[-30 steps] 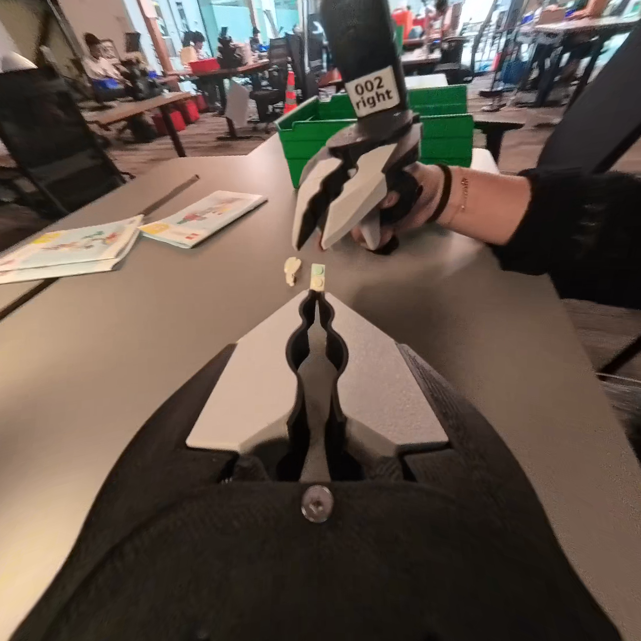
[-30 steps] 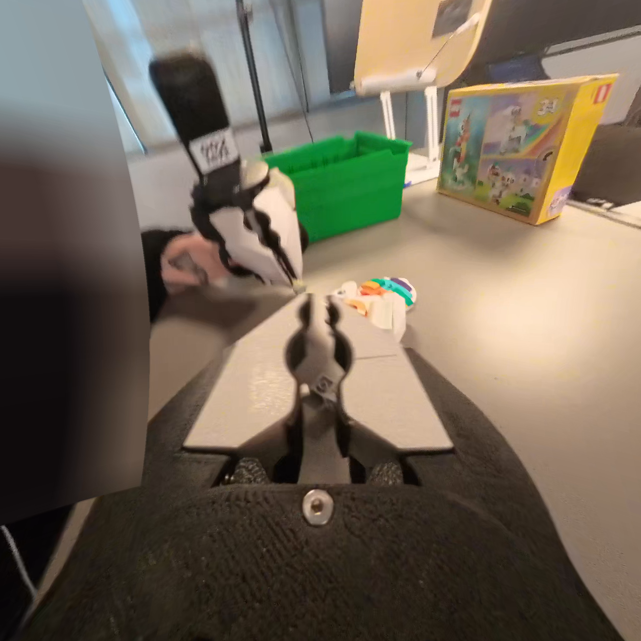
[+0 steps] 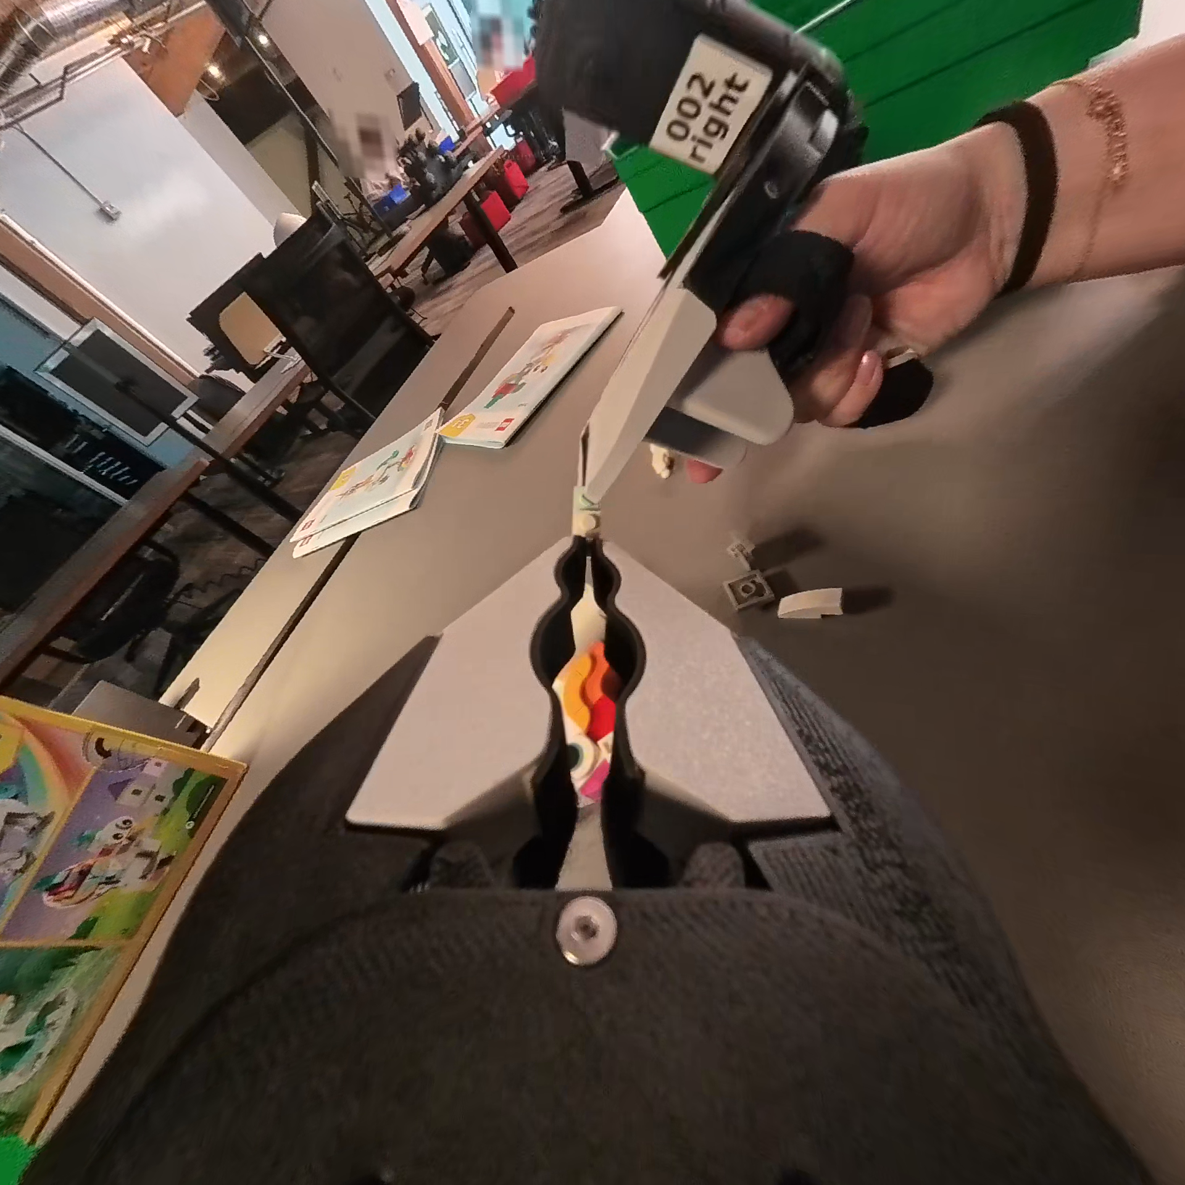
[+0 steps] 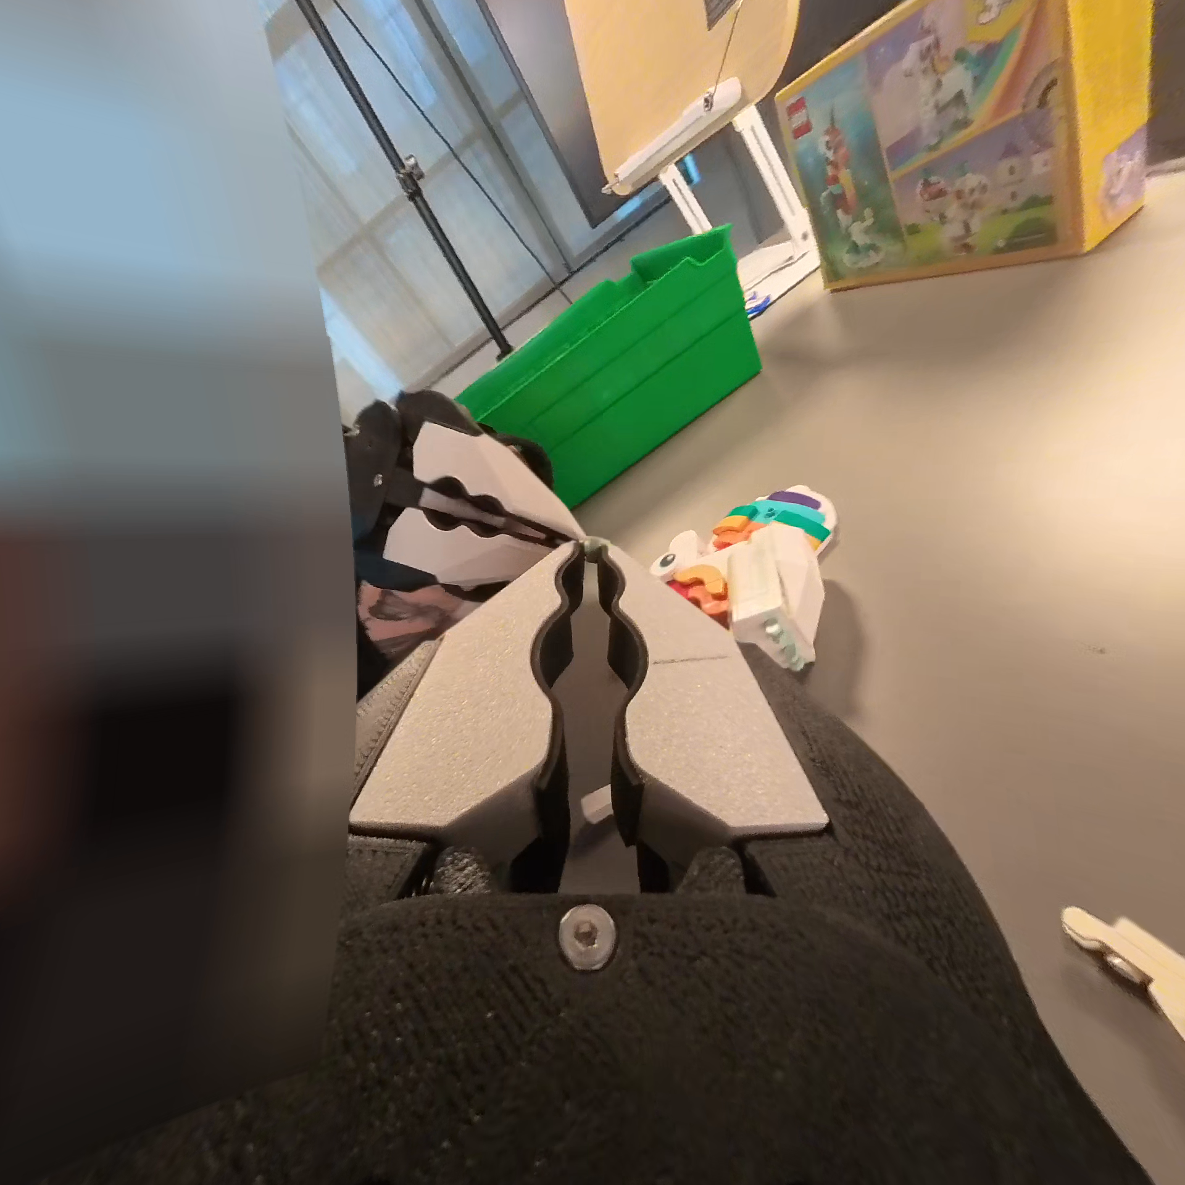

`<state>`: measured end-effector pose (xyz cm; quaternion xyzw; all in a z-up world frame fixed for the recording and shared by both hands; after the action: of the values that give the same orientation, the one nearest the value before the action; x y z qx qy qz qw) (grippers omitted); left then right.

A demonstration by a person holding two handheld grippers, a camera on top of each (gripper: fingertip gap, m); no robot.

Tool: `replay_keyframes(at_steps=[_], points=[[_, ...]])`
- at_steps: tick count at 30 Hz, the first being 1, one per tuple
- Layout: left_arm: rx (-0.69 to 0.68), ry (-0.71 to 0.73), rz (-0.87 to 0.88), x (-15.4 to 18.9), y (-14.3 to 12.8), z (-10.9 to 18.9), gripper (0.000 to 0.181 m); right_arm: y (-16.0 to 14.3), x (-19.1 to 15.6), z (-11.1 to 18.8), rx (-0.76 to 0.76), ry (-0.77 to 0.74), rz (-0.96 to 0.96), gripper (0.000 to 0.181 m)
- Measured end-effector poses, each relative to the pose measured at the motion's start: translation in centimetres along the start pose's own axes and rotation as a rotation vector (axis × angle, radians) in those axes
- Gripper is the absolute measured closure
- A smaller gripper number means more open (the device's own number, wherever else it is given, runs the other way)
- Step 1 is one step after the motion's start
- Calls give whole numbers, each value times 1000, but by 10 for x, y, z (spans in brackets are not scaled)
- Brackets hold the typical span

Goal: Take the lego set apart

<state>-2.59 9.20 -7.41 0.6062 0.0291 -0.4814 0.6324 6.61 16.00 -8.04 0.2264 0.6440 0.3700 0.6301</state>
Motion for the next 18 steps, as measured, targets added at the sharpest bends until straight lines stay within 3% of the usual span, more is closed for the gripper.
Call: replay_keyframes(at_steps=[1, 6, 18], points=[[-1, 6, -6, -1, 0, 1, 181, 1, -1, -1, 3, -24, 35, 179], [-12, 16, -22, -1, -3, 1, 181, 0, -2, -5, -12, -139, 161, 179], [20, -49, 41, 1, -6, 1, 181, -4, -1, -6, -80, -235, 284, 179]])
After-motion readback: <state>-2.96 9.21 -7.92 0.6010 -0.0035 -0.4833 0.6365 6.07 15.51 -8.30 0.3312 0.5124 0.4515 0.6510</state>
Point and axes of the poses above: each gripper's, where its closed fingertips meet, z back along the fingers, y out of its top, x = y × z across the jaws, the point moved 6 cm from there along z, back along the fingers, and after that the axes turned 9 degrees about -z, right-handed, at the moved point
